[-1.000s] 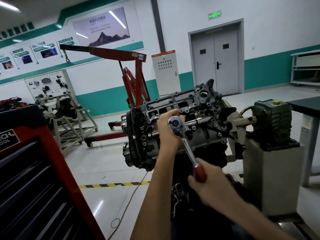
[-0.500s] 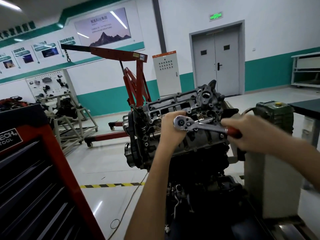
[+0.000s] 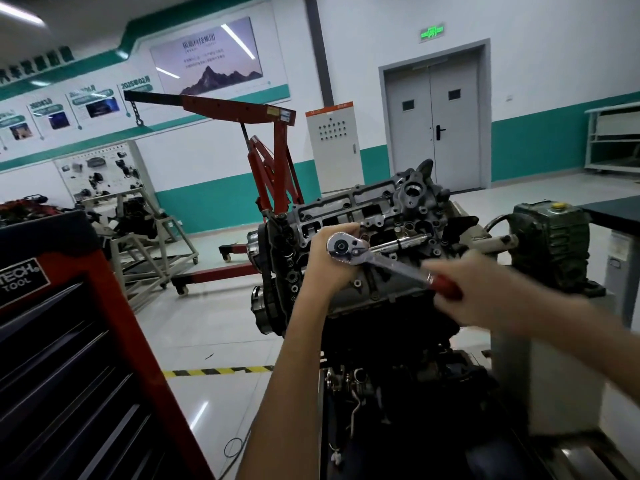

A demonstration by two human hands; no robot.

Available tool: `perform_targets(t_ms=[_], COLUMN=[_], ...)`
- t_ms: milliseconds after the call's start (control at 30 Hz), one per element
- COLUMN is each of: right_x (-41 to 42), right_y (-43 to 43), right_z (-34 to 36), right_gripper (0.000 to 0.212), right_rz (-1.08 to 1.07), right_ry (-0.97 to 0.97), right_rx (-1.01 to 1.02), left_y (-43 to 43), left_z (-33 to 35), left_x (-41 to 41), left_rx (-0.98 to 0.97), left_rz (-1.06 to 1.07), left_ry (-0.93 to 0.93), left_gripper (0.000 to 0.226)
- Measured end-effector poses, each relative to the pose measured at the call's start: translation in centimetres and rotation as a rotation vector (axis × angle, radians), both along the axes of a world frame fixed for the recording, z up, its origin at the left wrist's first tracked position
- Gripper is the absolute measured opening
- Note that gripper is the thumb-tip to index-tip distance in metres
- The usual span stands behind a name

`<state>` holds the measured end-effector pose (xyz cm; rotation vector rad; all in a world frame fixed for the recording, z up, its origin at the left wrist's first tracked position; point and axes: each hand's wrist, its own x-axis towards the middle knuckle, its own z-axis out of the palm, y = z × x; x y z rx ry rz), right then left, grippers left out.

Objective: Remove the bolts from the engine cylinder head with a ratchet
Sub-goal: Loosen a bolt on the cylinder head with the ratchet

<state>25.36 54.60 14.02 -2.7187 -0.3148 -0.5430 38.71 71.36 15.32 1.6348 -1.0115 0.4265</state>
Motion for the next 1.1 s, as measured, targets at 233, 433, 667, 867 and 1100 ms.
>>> perform_targets(t_ms=[233,433,667,867,1100], right_x=[0.5,0.2,-0.4,0.5,-0.2], right_y=[-1.5,10.0,6.0,-1.6,8.2], right_z=[0.3,-8.8,-5.4,3.1,-7.3], right_gripper=[0.016,0.026,0.028,0.011,0.027], right_rz=[-0.141,-0.023,0.018,-0.200,-0.051], right_ry=[-0.102,-0.091,-0.010,-0.158,-0.109], right_rx=[-0.153,0.832,0.456,-0.341,0.703], left_y=[-1.6,-3.3,-0.7,-0.2,-3.1], left_z=[-0.5,-0.6,-0.8,0.4,-0.3], left_x=[-0.2,-0.7,0.1,-0.4,-0.2], left_rx=[-0.082,-0.278,-0.079,0.068,-0.259], left_rz=[0.050,0.144,0.092,-0.034,0.092], left_ry=[0.017,0.142,0.047,-0.025,0.217], left_gripper=[0.046,0.054,0.046,0.029,0.047])
